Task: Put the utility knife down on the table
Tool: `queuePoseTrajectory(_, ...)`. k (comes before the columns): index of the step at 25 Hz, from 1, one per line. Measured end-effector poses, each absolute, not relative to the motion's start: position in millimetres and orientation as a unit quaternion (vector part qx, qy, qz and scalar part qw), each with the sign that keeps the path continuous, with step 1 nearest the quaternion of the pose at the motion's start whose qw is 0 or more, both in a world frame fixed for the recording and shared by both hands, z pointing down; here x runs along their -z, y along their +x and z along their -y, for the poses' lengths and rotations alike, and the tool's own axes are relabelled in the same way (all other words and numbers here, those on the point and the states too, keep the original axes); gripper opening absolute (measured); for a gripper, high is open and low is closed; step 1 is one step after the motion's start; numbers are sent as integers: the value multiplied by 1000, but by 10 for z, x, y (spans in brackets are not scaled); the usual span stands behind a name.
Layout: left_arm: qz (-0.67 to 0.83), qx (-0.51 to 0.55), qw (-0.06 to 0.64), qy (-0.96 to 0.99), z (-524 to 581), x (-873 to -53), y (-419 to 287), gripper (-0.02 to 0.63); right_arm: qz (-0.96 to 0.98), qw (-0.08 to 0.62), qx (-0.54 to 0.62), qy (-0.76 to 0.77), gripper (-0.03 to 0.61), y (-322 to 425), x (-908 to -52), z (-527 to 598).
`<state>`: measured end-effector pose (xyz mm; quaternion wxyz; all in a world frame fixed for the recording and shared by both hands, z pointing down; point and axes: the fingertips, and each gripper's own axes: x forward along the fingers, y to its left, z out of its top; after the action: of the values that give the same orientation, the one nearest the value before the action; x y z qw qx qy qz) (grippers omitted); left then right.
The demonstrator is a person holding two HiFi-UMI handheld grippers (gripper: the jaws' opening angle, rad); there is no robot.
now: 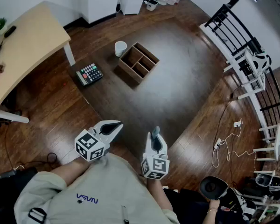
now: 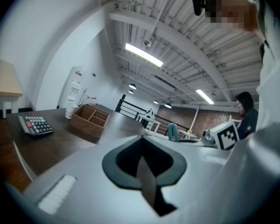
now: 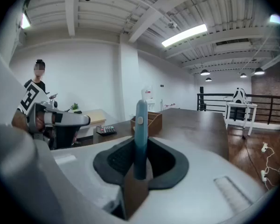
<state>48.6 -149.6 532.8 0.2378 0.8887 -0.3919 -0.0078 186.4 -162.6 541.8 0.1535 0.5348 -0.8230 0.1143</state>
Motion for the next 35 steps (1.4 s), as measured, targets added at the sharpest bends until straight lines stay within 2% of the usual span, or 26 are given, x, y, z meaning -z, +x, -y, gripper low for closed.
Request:
queuePoseTrajectory(5,369,-53,232,899,1990,-5581,351,2,806,216,-135,534,74,1606,-5861,2257)
queuePoseTrajectory(10,334,-98,265,899,2350,-5969,367,2,765,295,-174,545,74,1717,-6512,2701)
queuePoseTrajectory(16,310,-104,285,901,2587,-6115,244,2,731,373,-195,537,74,1703,-7001,2817)
queuePoseTrajectory(21,303,-98,295,901,2670,-6084,149,2,713,420,-187,529,75,1741,-7085,2727)
queuePoseTrajectory(25,306,-85,300,900,2733,-6105,123,2,714,413,-205,527,79,1746,-7155,2756)
queuePoseTrajectory(28,304,-74,302,900,2737,-6046,213,2,713,409,-217,526,163,1841,-7093,2777)
queuePoseTrajectory(30,303,-63,301,902,2748,-5990,267,2,713,399,-207,538,170,1935,-6978,2798)
queuePoseTrajectory(35,313,-34,308,898,2722,-5836,337,2,724,306,-178,593,170,2018,-6354,2727)
